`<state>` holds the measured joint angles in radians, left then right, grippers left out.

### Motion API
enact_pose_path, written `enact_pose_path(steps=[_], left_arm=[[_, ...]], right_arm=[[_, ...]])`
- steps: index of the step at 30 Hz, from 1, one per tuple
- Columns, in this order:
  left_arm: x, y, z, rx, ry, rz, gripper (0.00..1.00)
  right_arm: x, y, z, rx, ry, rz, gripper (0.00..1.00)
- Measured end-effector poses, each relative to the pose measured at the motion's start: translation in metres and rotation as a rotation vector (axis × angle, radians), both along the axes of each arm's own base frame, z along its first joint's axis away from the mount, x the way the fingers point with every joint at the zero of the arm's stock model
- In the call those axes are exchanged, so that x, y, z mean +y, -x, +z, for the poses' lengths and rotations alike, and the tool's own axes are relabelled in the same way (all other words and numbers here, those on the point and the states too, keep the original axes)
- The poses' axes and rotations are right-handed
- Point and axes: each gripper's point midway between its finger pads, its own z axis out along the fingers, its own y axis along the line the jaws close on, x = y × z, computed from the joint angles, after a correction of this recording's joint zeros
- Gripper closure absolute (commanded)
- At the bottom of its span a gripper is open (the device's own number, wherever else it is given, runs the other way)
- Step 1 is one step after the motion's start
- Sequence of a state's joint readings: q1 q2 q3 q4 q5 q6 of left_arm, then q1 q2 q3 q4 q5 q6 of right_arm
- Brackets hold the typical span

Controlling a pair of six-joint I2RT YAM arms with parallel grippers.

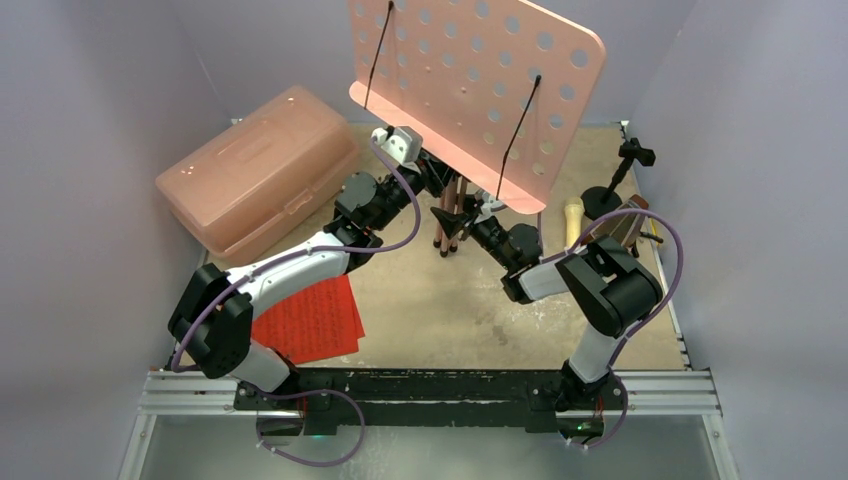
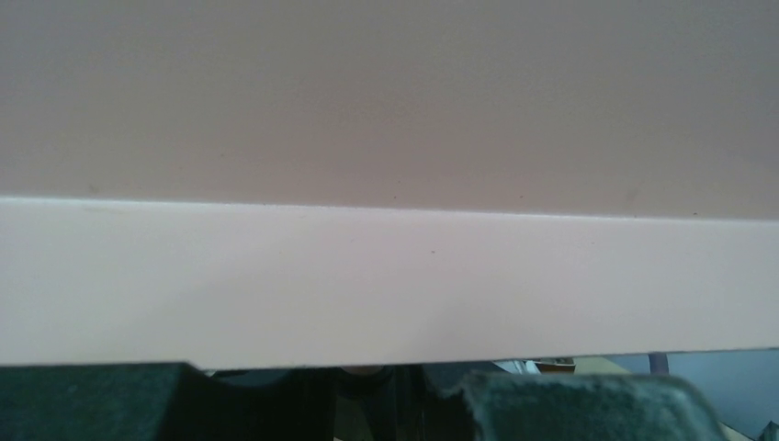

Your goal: Pack up the instrument practice props

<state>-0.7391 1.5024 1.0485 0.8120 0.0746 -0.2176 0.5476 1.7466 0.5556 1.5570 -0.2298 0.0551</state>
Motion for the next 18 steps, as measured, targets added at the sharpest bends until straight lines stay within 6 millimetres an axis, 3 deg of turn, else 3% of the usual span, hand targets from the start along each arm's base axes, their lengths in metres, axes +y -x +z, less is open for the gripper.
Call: enact_pose_path(steps=[7,12,14,18], left_arm=[[0.001,-0.001,0.0,0.002,0.003,0.005,0.65],[-0.002,-0.005,-0.002,0.008,0.004,0.01,0.6],[-0.004,-0.007,-0.003,0.008,0.003,0.01,0.64],[-0.011,-0.013,-0.008,0.011,-0.006,0.004,0.9]], right_arm=[[0.0,0.0,0.0,0.002,-0.003,0.002,0.57],[0.0,0.0,0.0,0.003,-0.004,0.001,0.62],[0.0,0.0,0.0,0.004,-0.005,0.001,0.64],[-0.001,-0.001,0.0,0.012,-0.012,0.001,0.71]])
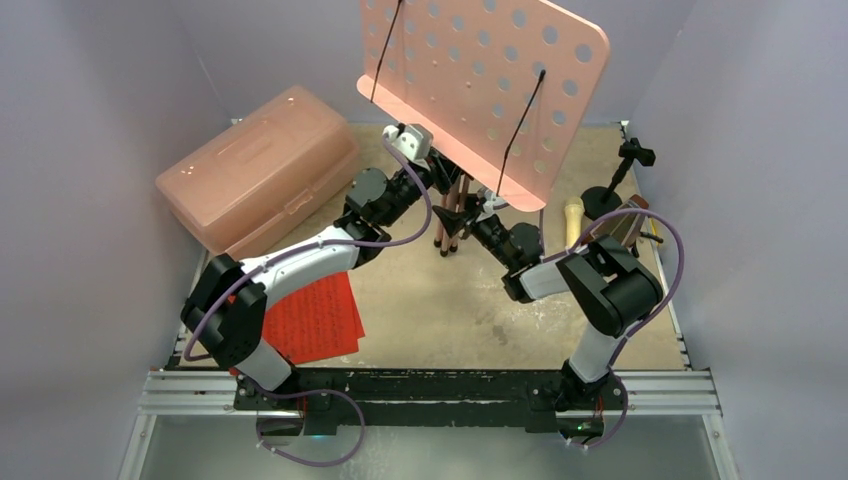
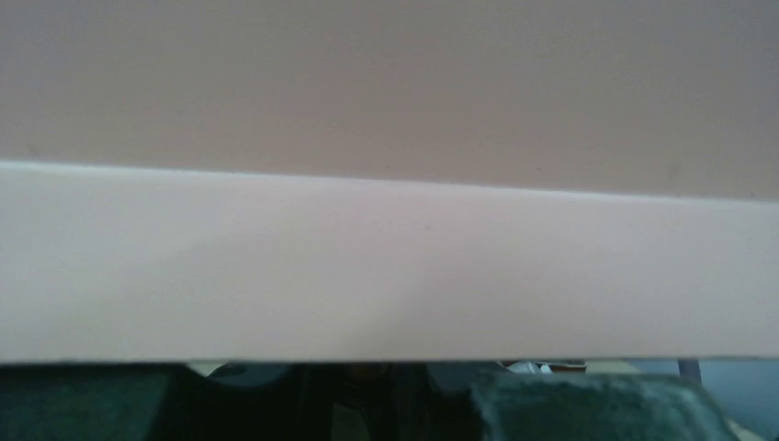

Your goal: Pack up the instrument practice props

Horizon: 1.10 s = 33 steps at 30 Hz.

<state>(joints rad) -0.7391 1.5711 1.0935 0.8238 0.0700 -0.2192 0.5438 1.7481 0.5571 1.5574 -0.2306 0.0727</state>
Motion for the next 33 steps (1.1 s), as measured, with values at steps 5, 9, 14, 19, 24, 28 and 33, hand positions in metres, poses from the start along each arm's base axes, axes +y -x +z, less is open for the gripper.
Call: enact_pose_path(steps=[5,9,14,19,24,28,33], left_arm=[[-0.001,-0.001,0.0,-0.034,-0.035,0.004,1.0],[0.002,0.003,0.004,-0.019,-0.044,0.004,1.0],[0.009,0.011,0.008,0.03,-0.045,-0.001,1.0],[0.016,0.021,0.023,0.073,-0.014,-0.013,1.0],[0.018,0.028,0.03,0.134,0.003,-0.032,1.0],[0.018,0.032,0.024,0.206,-0.006,-0.031,1.0],[0.018,0.038,0.005,0.317,-0.02,-0.015,1.0]], right_arm=[[0.0,0.002,0.002,0.015,-0.006,0.007,0.8],[0.002,0.012,0.006,0.044,0.001,0.024,0.84],[0.006,0.035,0.014,0.087,-0.007,0.067,0.89],[0.011,0.057,0.031,0.13,-0.02,0.102,0.93],[0.016,0.078,0.043,0.199,-0.055,0.136,0.94],[0.022,0.096,0.042,0.296,-0.078,0.157,0.94],[0.029,0.122,0.031,0.448,-0.095,0.176,0.95]])
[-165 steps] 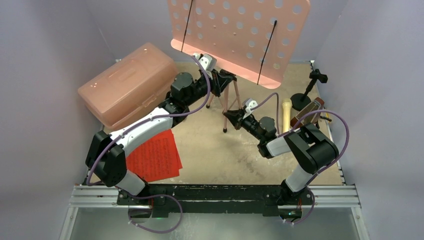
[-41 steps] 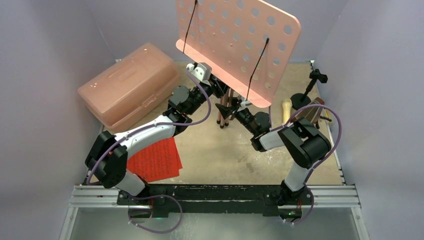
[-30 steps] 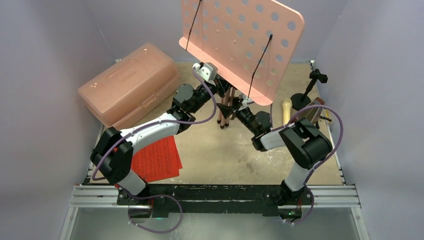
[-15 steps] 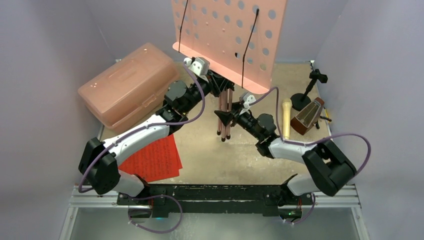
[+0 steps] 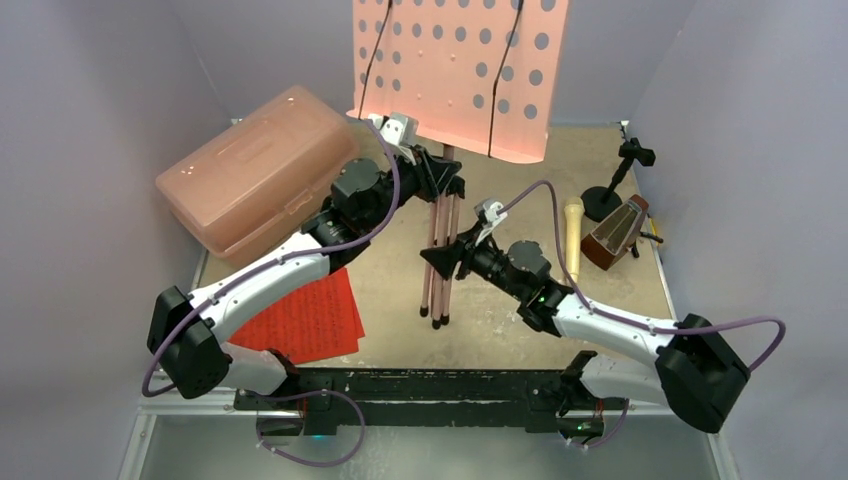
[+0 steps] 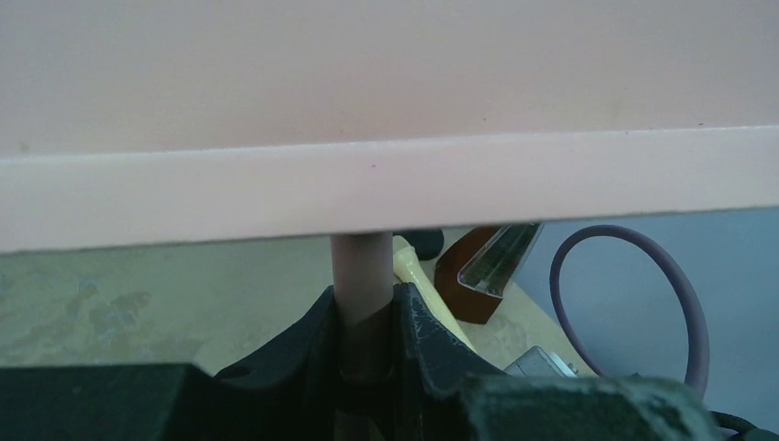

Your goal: Pack up the instrument practice props

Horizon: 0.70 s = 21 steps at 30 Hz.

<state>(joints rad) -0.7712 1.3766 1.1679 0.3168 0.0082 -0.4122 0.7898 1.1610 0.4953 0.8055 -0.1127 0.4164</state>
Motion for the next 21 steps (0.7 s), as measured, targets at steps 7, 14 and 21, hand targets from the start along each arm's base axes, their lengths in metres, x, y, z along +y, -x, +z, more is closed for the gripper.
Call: enact_pose_path(steps=[7,14,21], left_arm=[[0.0,0.007,-0.045,0.169,-0.016,0.018,1.0],[0.0,0.004,-0.097,0.333,-0.03,0.074,1.0],[-0.005,-0.006,-0.15,0.463,-0.07,0.123,1.0]], right_arm=[[-0.002,0.032,-0.028,0.195,-0.004,0.012,1.0],[-0.015,0.051,-0.056,0.352,0.01,-0.016,1.0],[-0.024,0.058,-0.084,0.495,0.005,-0.063,1.0]])
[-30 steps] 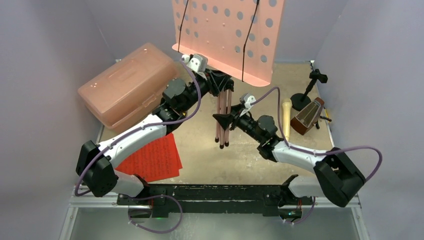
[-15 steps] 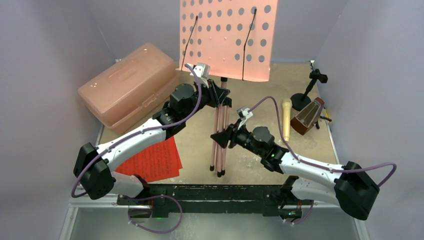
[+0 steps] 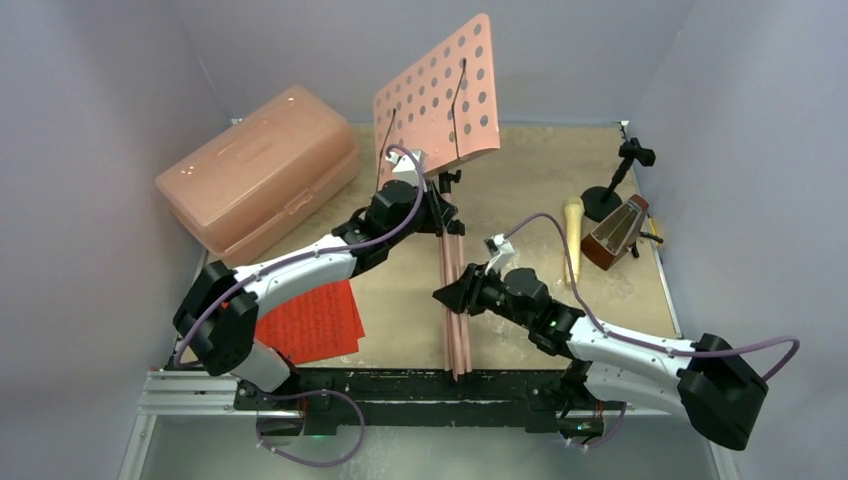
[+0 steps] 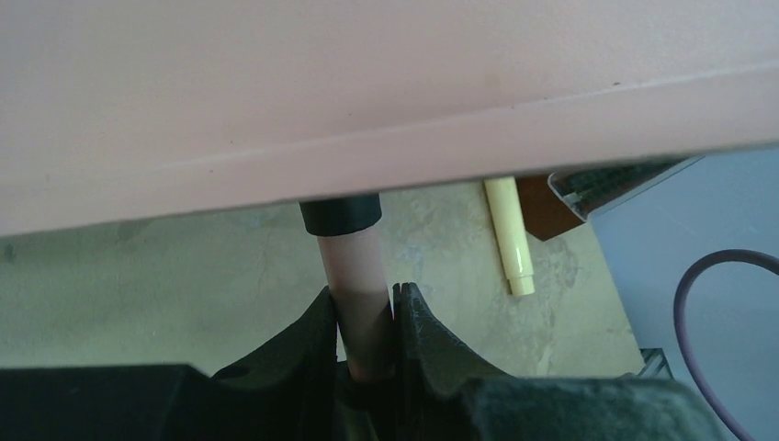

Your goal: Pack up the instrument practice props

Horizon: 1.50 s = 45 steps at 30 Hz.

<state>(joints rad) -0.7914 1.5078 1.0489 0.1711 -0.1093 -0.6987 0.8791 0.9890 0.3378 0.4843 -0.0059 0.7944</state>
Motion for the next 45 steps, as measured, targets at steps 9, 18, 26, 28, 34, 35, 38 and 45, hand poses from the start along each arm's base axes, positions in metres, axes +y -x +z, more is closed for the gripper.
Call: enact_pose_path(steps=[9,18,26,28,34,35,38,45], left_arm=[[-0.005,-0.004,-0.07,0.131,-0.101,0.014,1.0],[-0.019,-0.021,-0.088,0.134,-0.122,0.015,1.0],[-0.029,-0.036,-0.11,0.109,-0.199,-0.005,1.0],[-0.035,-0.036,-0.11,0.1,-0.204,-0.022,1.0],[-0.043,-0.045,-0.112,0.071,-0.222,-0.048,1.0],[-0.043,-0.047,-0.113,0.07,-0.224,-0.046,1.0],[-0.041,-0.05,-0.117,0.072,-0.229,-0.042,1.0],[-0.043,-0.051,-0.115,0.071,-0.215,-0.054,0.92]], right_arm=[[-0.005,0.006,-0.04,0.145,-0.017,-0.053,1.0],[-0.01,-0.008,-0.052,0.185,-0.03,-0.15,0.9],[-0.023,-0.033,-0.069,0.233,-0.037,-0.263,0.81],[-0.028,-0.039,-0.077,0.253,-0.028,-0.29,0.74],[-0.035,-0.052,-0.089,0.262,-0.011,-0.336,0.48],[-0.035,-0.054,-0.088,0.258,-0.011,-0.339,0.42],[-0.039,-0.061,-0.087,0.23,0.008,-0.369,0.32],[-0.063,-0.078,-0.071,0.134,0.052,-0.476,0.25]])
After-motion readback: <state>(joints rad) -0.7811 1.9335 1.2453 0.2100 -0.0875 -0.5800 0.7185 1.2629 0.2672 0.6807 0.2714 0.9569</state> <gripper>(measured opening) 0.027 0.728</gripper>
